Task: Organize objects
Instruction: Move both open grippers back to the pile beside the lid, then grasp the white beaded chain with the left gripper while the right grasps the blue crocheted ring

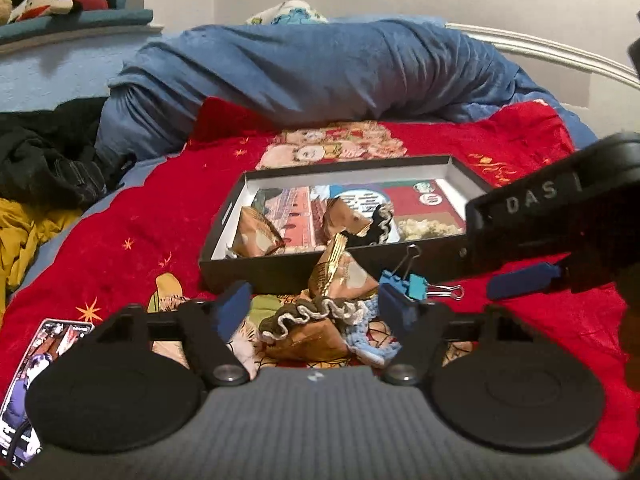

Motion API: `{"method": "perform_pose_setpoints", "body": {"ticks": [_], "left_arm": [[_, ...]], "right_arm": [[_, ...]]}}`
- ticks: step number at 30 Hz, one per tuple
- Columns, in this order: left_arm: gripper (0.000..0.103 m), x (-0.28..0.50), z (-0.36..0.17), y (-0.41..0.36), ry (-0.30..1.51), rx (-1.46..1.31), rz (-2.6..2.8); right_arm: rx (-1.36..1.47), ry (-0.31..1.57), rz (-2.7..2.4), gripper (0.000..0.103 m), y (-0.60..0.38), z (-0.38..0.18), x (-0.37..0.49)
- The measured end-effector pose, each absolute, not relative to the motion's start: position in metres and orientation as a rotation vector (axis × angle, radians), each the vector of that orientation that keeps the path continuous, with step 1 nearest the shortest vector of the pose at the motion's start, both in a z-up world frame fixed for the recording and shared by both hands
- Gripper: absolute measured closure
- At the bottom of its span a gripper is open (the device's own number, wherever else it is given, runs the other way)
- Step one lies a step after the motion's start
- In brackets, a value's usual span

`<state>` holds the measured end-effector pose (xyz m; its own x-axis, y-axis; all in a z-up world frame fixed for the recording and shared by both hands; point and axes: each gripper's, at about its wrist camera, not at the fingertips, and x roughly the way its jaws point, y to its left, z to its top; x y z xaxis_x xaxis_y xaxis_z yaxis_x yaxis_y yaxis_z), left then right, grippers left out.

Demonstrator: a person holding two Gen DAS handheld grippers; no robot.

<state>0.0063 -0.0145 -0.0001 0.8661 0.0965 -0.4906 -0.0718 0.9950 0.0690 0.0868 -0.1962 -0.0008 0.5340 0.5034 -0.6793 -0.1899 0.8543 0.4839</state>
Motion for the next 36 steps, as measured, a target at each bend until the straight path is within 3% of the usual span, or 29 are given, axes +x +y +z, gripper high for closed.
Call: {"method": "perform_pose_setpoints", "body": {"ticks": [4,10,16,20,25,30,32,36], "left_arm": [[0.042,0.018,-0.006,-0.010,0.572,0.046,0.126],[0.046,0.022,-0.014,-0.012,0.597,0.075,0.125],[0.066,0.025,-0.016,-0.012,0.617,0.083,0.124],[0.073,0.025,-0.013,-0.013,0.618,0.085,0.116],[0.088,0.020,-0.008,-0.013,0.600,0.069,0.113],[0.093,0.015,-0.003,-0.014,0.583,0.071,0.095],[0.093,0.014,-0.001,-0.014,0.575,0.067,0.092],[0.093,0.011,0.003,-0.013,0.560,0.054,0.078]], "right_arm": [[0.381,0.953,0.428,0.049,-0.191,-0.007,0.090],[0.347,0.977,0.473,0.054,-0.175,-0.013,0.092],[0.323,0.988,0.479,0.054,-0.160,-0.018,0.096],[0.296,1.001,0.472,0.054,-0.154,-0.024,0.099],[0.303,1.004,0.460,0.054,-0.153,-0.026,0.100],[0.296,1.011,0.442,0.066,-0.154,-0.026,0.102],[0.291,1.013,0.431,0.077,-0.156,-0.026,0.102],[0.329,1.017,0.427,0.083,-0.163,-0.027,0.104]]}}
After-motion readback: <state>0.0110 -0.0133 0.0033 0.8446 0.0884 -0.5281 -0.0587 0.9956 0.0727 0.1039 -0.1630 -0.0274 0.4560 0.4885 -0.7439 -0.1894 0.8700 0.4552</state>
